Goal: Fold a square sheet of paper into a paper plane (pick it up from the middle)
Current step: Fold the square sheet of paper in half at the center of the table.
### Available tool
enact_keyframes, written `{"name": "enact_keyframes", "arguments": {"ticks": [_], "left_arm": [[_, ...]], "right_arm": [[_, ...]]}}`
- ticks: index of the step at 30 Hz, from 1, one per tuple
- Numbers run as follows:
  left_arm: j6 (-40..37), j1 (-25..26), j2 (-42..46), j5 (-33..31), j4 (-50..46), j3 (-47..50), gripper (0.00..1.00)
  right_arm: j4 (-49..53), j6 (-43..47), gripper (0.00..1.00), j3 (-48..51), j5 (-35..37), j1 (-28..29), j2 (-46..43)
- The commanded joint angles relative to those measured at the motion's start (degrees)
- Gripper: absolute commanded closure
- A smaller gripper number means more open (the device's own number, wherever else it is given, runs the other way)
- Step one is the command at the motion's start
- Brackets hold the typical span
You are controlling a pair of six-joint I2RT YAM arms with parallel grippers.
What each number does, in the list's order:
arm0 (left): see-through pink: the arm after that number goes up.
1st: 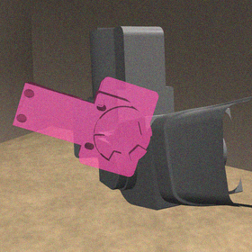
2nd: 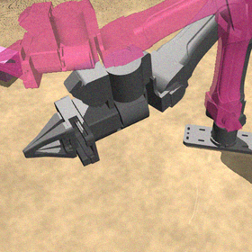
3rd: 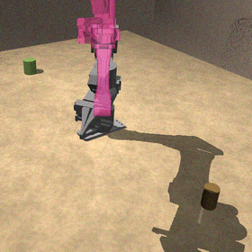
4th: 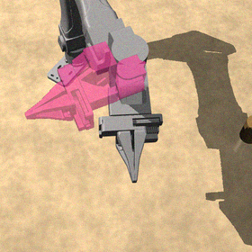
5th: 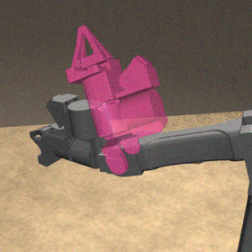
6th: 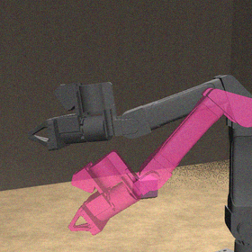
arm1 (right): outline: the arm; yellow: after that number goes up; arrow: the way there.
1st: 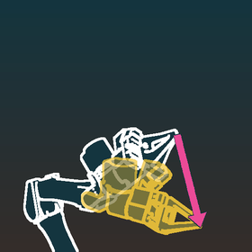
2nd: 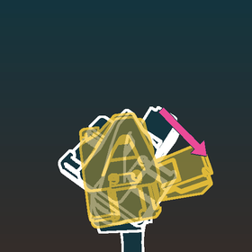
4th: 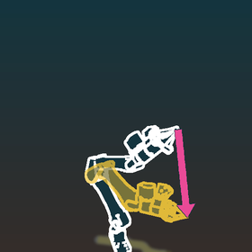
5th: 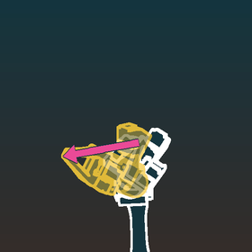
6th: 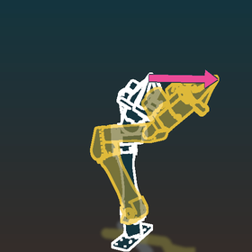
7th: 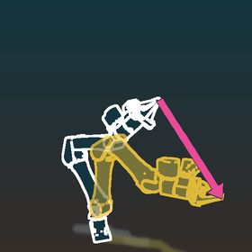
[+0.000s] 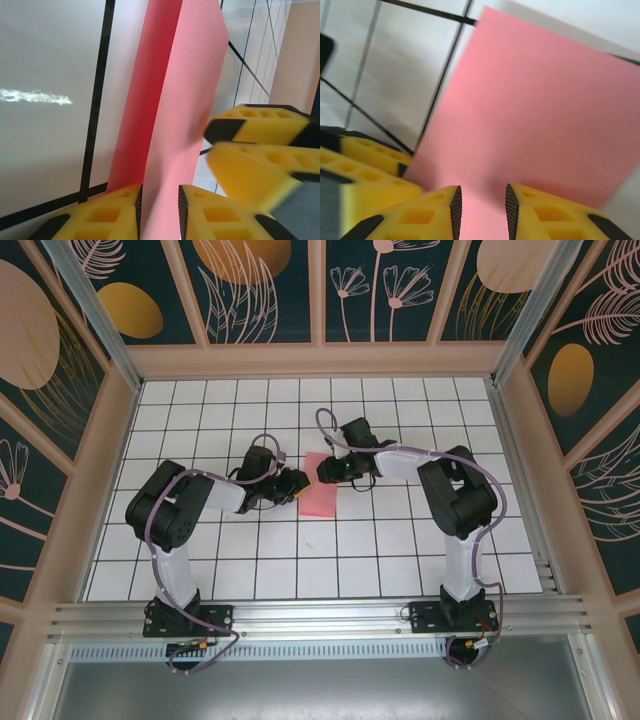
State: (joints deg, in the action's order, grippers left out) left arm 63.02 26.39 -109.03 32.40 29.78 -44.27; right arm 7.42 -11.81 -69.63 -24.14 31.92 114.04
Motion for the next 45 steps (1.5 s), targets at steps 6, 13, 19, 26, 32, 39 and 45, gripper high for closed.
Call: {"name": "enact_keyframes", "arguments": {"ticks": [6, 13, 19, 26, 32, 39, 45], "left_arm": [[-2.4, 0.4, 2.4, -0.5, -2.3, 1.6, 0.71], [-3.8, 3.1, 7.5, 0.4, -3.8, 5.0, 0.65], [-3.6, 4.5, 12.3, 0.2, -4.5, 7.3, 0.69], [-3.8, 4.6, 14.8, -0.6, -5.5, 6.2, 0.71], [-3.8, 4.6, 14.2, 1.0, -3.9, 3.6, 0.71], [-2.6, 4.7, 12.6, 2.5, -1.5, 1.6, 0.7], [-5.2, 4.7, 11.9, -2.1, -9.5, 2.9, 0.71]], "right_arm": [[3.3, -3.1, 0.71, -2.1, 5.4, -0.2, 3.1], [4.0, -5.2, 0.71, -2.4, 6.1, -0.3, 5.0], [4.3, -5.3, 0.71, -2.6, 6.5, -0.2, 5.2], [4.4, -5.6, 0.71, -2.3, 6.4, -0.2, 5.3], [4.1, -5.6, 0.71, -2.0, 5.6, -0.3, 5.3], [3.3, -5.9, 0.72, -1.7, 3.8, -0.3, 5.3], [2.0, -6.1, 0.72, -1.2, 1.0, -2.3, 2.2]]}}
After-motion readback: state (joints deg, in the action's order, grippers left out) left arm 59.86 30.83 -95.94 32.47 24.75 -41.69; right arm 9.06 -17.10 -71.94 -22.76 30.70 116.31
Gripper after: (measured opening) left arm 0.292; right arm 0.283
